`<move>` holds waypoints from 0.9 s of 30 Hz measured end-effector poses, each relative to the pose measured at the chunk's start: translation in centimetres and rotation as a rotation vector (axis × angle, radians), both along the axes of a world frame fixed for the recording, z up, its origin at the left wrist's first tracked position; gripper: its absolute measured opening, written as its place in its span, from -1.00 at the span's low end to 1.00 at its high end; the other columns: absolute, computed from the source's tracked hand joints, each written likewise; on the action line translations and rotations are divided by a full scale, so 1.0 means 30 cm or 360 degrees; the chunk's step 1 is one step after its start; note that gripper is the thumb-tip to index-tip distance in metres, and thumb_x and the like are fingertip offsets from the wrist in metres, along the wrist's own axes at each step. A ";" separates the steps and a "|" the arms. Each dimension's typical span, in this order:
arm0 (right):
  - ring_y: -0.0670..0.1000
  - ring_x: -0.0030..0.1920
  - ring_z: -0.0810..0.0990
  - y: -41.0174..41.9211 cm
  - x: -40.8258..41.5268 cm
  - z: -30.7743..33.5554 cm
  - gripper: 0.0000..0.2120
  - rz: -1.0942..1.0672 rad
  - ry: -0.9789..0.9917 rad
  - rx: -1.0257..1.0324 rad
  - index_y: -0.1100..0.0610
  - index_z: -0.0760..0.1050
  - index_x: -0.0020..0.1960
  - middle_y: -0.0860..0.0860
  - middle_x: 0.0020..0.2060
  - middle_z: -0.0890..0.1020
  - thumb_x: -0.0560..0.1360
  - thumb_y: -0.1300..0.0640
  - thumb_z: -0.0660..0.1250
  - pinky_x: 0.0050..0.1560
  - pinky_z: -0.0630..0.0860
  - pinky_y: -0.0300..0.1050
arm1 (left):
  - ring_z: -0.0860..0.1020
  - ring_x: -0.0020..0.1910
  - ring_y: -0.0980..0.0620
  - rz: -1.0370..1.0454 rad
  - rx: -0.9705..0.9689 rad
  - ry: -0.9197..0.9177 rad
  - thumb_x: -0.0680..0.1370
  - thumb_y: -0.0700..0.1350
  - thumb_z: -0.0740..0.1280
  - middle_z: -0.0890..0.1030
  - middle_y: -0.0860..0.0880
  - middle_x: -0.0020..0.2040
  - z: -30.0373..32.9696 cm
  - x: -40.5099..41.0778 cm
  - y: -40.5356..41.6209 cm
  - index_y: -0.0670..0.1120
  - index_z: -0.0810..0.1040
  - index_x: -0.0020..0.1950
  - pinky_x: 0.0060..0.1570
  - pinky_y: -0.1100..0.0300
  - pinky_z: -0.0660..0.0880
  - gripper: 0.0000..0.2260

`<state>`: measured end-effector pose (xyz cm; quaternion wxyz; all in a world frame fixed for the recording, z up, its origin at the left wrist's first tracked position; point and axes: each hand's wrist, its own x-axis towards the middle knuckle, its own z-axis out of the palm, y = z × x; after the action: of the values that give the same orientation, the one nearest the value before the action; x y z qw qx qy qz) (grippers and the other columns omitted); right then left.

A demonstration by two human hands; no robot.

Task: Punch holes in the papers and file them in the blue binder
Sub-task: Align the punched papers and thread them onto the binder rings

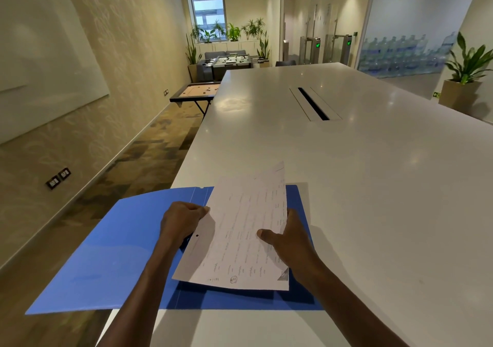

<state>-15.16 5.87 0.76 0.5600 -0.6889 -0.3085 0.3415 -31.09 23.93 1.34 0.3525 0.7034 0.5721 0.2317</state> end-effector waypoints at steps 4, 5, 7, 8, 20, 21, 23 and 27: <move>-0.20 -0.11 0.47 -0.002 0.003 0.007 -0.51 -0.0048 0.0013 -0.0021 0.04 0.25 0.24 -0.09 0.05 0.49 0.45 0.14 0.45 -0.27 0.40 -0.33 | 0.63 -0.26 -0.07 -0.0091 0.0054 0.0049 0.51 0.03 0.39 0.67 -0.05 -0.29 -0.008 0.014 0.000 -0.05 0.69 -0.17 -0.22 0.11 0.54 -0.81; -0.20 -0.11 0.47 -0.004 0.005 0.009 -0.51 -0.0061 0.0016 -0.0020 0.05 0.25 0.24 -0.09 0.04 0.49 0.45 0.15 0.45 -0.27 0.40 -0.32 | 0.62 -0.30 -0.04 -0.0104 0.0064 0.0065 0.52 0.02 0.39 0.67 -0.03 -0.31 -0.011 0.019 -0.004 -0.06 0.69 -0.18 -0.27 0.16 0.51 -0.81; -0.21 -0.12 0.47 -0.005 0.007 0.014 -0.53 -0.0070 0.0022 -0.0012 0.04 0.25 0.23 -0.09 0.03 0.49 0.45 0.16 0.45 -0.27 0.41 -0.32 | 0.57 -0.41 -0.03 -0.0099 0.0061 0.0074 0.52 0.02 0.39 0.64 -0.08 -0.37 -0.017 0.029 -0.009 -0.14 0.68 -0.21 -0.37 0.22 0.42 -0.75; -0.20 -0.13 0.47 -0.005 0.008 0.015 -0.53 -0.0067 0.0025 -0.0009 0.03 0.25 0.21 -0.09 0.03 0.49 0.45 0.16 0.45 -0.27 0.41 -0.32 | 0.53 -0.45 -0.03 -0.0095 0.0040 0.0070 0.52 0.02 0.39 0.61 -0.11 -0.39 -0.019 0.029 -0.008 -0.18 0.68 -0.22 -0.40 0.23 0.38 -0.72; -0.17 -0.09 0.50 -0.006 0.004 0.010 -0.53 -0.0057 0.0051 -0.0022 0.05 0.26 0.21 -0.08 0.02 0.51 0.44 0.15 0.45 -0.25 0.44 -0.28 | 0.65 -0.07 -0.02 -0.0470 -0.0501 0.0299 0.43 0.03 0.48 0.72 -0.02 -0.14 0.069 -0.122 0.014 -0.03 0.73 -0.13 -0.01 0.15 0.53 -0.85; -0.17 -0.09 0.50 -0.007 0.002 0.011 -0.53 -0.0055 0.0046 -0.0027 0.04 0.26 0.22 -0.08 0.03 0.51 0.44 0.15 0.45 -0.24 0.44 -0.27 | 0.65 -0.05 -0.02 -0.0508 -0.0519 0.0292 0.43 0.02 0.48 0.72 -0.02 -0.14 0.074 -0.131 0.016 -0.03 0.73 -0.13 -0.01 0.16 0.53 -0.86; -0.14 -0.07 0.51 -0.006 0.002 0.011 -0.53 -0.0058 0.0040 -0.0035 0.04 0.26 0.22 -0.08 0.04 0.51 0.44 0.15 0.45 -0.20 0.47 -0.24 | 0.66 -0.02 -0.03 -0.0557 -0.0576 0.0247 0.43 -0.04 0.48 0.73 -0.01 -0.12 0.082 -0.141 0.015 -0.07 0.74 -0.09 0.03 0.15 0.55 -0.86; -0.09 -0.04 0.50 -0.007 0.010 0.013 -0.53 -0.0061 0.0021 -0.0046 0.02 0.25 0.20 -0.07 0.05 0.50 0.44 0.16 0.45 -0.22 0.44 -0.28 | 0.66 -0.03 -0.03 -0.0545 -0.0612 0.0205 0.42 -0.09 0.49 0.73 -0.03 -0.13 0.084 -0.133 0.007 -0.11 0.73 -0.11 0.00 0.16 0.55 -0.88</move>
<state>-14.86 5.65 1.15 0.5585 -0.7005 -0.2865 0.3396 -35.09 24.14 3.87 0.4768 0.7233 0.4994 0.0105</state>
